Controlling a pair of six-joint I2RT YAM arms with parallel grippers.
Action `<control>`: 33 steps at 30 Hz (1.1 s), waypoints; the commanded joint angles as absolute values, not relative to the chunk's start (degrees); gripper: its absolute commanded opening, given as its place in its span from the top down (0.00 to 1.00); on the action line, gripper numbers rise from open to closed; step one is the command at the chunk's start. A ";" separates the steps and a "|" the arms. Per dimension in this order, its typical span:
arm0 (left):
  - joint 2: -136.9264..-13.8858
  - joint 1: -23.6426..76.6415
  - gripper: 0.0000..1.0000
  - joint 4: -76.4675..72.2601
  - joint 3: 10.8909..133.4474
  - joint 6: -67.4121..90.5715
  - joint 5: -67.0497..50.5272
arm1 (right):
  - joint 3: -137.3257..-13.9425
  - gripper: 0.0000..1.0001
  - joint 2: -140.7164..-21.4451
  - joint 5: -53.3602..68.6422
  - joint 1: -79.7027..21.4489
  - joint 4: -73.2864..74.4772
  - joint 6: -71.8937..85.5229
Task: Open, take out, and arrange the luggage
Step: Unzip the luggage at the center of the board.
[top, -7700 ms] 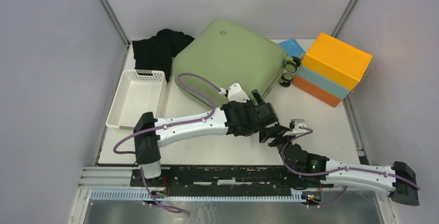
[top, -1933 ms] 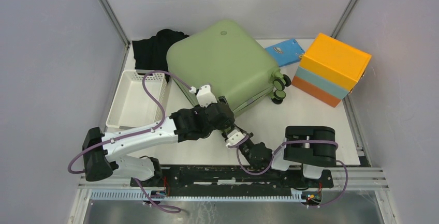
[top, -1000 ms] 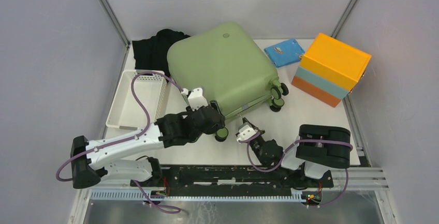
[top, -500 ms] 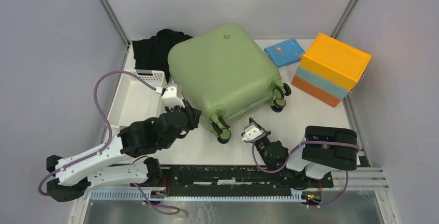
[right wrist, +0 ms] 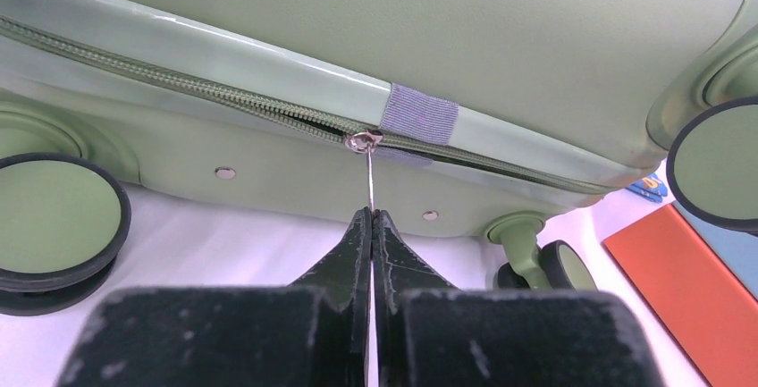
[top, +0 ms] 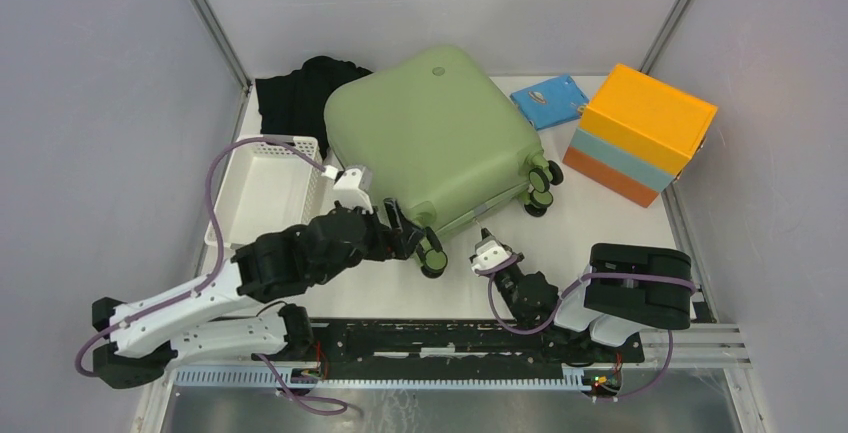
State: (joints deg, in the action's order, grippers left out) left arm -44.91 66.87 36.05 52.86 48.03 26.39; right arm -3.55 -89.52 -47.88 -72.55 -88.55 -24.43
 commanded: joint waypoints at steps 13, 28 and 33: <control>-70.20 69.32 0.12 58.75 70.15 79.71 36.71 | -1.23 1.00 -91.20 -52.47 -71.89 -110.54 -21.56; -76.20 70.42 0.30 54.72 70.79 82.99 36.82 | -0.68 1.00 -91.71 -52.01 -71.90 -112.02 -21.08; -77.15 70.46 0.41 54.33 70.49 82.18 37.40 | -0.70 1.00 -91.61 -52.60 -71.87 -111.97 -22.45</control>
